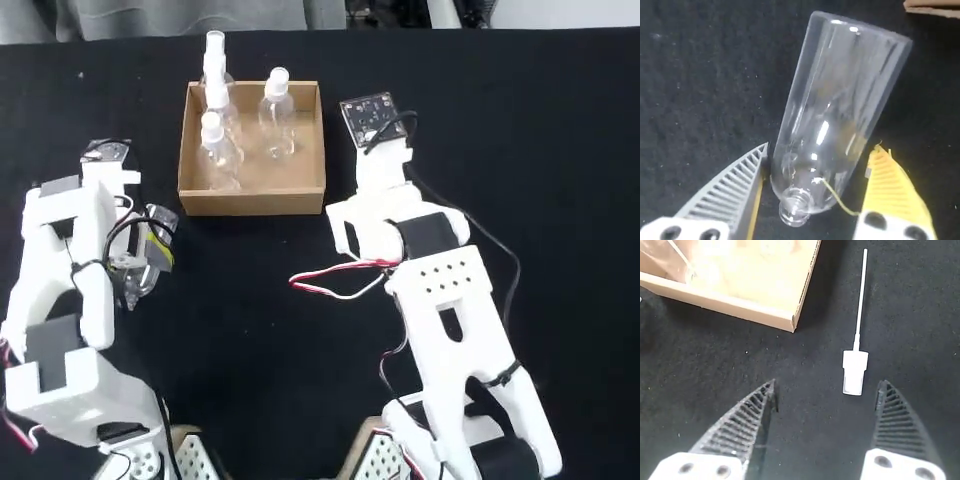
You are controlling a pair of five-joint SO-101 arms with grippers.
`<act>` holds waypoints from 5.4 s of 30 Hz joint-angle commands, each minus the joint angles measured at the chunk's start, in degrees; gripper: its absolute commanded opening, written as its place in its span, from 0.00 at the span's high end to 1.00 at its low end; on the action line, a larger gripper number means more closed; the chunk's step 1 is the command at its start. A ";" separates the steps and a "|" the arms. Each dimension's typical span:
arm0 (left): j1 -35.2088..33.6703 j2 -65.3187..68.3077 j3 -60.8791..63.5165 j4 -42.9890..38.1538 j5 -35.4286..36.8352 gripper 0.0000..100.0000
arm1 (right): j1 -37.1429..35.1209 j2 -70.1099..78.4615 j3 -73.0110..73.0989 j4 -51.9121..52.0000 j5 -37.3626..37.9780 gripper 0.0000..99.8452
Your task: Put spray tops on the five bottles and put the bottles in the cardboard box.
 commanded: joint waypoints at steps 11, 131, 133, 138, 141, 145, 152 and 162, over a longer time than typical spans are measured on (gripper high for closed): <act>-0.13 0.18 -3.30 0.62 -0.79 0.84 | 0.79 -2.59 4.18 -7.30 -0.09 0.73; 14.20 -58.29 16.22 14.07 14.42 0.71 | 9.14 24.66 -16.04 -0.09 2.11 0.73; 13.05 -61.10 20.35 10.46 16.26 0.71 | 9.23 26.86 -17.36 -0.09 2.37 0.73; 12.18 -66.99 28.53 5.36 19.43 0.71 | 9.14 31.96 -19.74 -0.53 2.46 0.73; 12.26 -69.63 30.99 3.96 19.87 0.71 | 9.14 34.77 -21.49 -0.53 2.46 0.73; 12.26 -71.91 32.13 3.60 19.87 0.71 | 9.14 38.99 -23.96 -0.79 2.55 0.73; 12.26 -71.74 32.13 3.60 19.87 0.71 | 9.32 47.25 -27.21 -4.31 2.55 0.73; 12.26 -72.26 33.27 3.60 19.87 0.71 | 9.58 56.22 -32.75 -4.04 2.02 0.78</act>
